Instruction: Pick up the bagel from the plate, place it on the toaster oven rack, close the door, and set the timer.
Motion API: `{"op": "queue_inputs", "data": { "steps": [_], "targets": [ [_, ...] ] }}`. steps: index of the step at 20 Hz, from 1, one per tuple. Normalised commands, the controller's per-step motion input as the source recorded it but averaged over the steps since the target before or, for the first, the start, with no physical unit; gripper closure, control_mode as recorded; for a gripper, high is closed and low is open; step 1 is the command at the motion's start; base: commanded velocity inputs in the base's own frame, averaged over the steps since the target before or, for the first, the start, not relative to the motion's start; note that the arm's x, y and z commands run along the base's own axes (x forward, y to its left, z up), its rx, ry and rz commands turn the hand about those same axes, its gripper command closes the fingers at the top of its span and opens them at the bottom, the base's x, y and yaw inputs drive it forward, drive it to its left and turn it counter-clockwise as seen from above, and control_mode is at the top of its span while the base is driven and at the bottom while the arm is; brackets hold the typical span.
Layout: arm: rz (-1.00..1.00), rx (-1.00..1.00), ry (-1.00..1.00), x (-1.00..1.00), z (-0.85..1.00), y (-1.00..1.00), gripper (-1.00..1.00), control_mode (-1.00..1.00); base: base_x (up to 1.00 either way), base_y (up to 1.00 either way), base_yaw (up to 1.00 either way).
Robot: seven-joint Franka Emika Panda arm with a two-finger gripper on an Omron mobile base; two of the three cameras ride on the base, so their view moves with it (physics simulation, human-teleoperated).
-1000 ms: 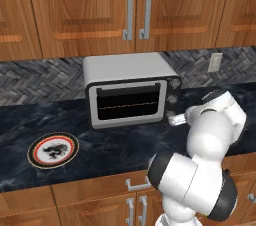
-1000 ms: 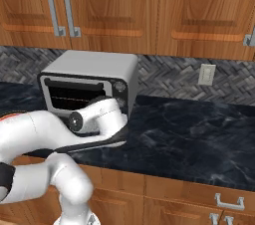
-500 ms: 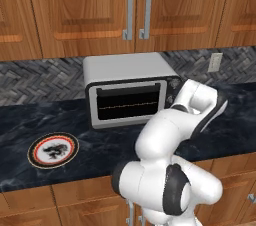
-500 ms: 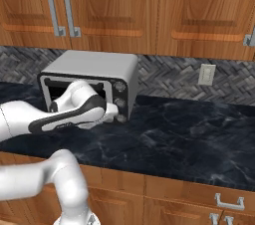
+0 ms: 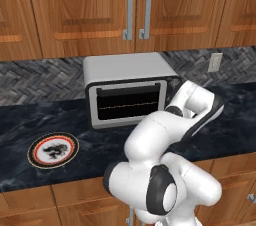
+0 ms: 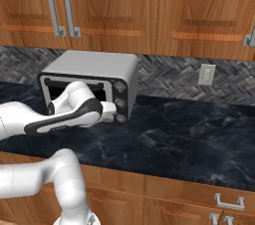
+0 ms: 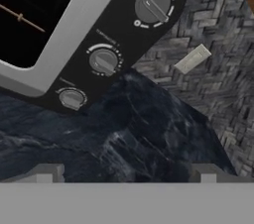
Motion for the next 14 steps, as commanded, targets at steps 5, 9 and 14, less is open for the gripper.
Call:
{"op": "queue_inputs", "data": {
  "steps": [5,9,14],
  "targets": [
    [0.0,0.0,0.07,0.06,0.0,0.1,-1.0,-1.0,0.0,0.0,0.0],
    [0.0,-0.02,0.17,0.24,0.0,0.26,-1.0,-1.0,0.0,0.0,0.0],
    [0.0,-0.04,0.22,0.32,0.0,0.22,-1.0,-1.0,0.0,0.0,0.0]
  ]
}}
